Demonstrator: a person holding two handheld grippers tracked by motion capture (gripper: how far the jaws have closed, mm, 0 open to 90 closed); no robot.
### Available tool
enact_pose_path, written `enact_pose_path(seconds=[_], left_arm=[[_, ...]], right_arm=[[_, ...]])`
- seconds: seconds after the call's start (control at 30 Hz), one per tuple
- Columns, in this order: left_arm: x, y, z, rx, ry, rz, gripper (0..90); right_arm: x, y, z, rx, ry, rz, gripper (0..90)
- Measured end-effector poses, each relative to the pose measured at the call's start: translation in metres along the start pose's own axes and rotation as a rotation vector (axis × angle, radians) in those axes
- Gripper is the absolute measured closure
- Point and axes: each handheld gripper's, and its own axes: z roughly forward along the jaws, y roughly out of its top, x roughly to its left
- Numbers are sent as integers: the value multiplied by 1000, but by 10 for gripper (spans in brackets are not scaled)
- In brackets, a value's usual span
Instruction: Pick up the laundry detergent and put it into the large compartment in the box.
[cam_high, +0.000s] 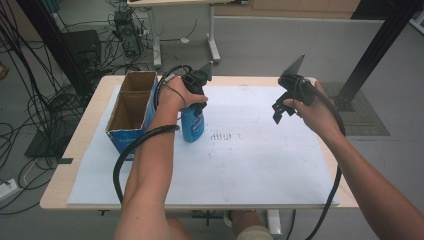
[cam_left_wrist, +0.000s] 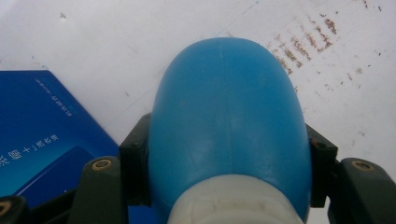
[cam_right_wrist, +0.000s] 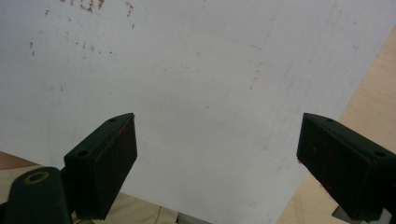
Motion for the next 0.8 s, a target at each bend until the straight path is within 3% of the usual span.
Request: enact_pose_path(seconds=[0.8], left_arm=[[0, 2, 0, 12, 2, 5, 379]], right_arm=[[-4, 1, 2, 7, 9, 4, 120]])
